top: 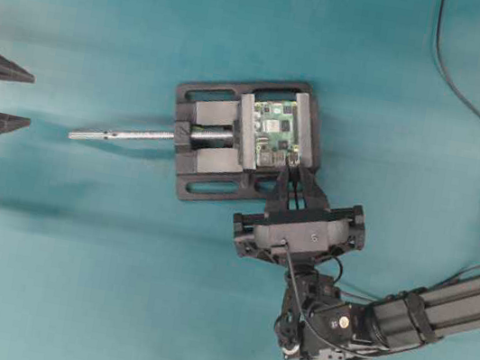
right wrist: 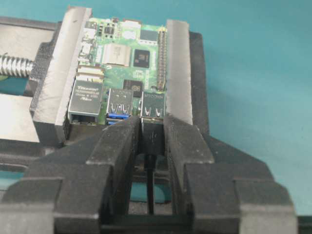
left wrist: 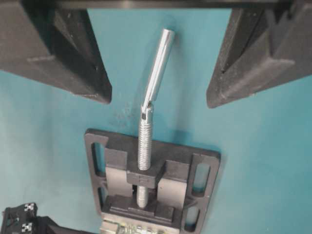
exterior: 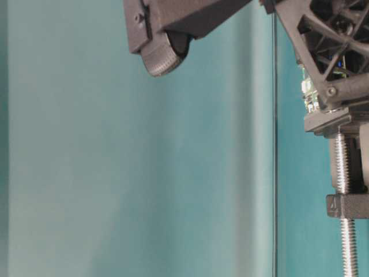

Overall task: Insert the USB into the fixed PCB.
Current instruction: 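Open the right gripper to release the inserted USB plug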

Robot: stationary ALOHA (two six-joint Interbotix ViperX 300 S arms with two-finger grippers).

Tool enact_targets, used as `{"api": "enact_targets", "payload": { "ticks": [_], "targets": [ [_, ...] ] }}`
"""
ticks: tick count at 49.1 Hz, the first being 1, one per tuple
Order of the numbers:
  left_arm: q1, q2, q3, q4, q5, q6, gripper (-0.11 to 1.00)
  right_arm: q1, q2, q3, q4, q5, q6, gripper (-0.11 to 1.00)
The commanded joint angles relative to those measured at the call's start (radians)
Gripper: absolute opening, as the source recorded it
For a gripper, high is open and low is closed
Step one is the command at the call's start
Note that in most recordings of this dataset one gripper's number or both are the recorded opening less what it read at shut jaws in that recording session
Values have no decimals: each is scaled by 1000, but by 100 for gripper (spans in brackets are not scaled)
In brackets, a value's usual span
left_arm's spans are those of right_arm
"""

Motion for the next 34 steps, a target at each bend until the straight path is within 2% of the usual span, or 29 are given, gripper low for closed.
{"api": "enact_targets", "payload": {
  "ticks": [1, 29, 34],
  "targets": [
    [0, 15, -25, 3, -8, -5, 96, 5, -43, -15, 0, -11, -2, 25],
    [0, 15, -23, 3, -8, -5, 96, 37, -43, -11, 15, -11, 2, 26],
    [0, 15, -25, 3, -8, -5, 96, 44, -44, -11, 18, -11, 2, 29]
  ]
}}
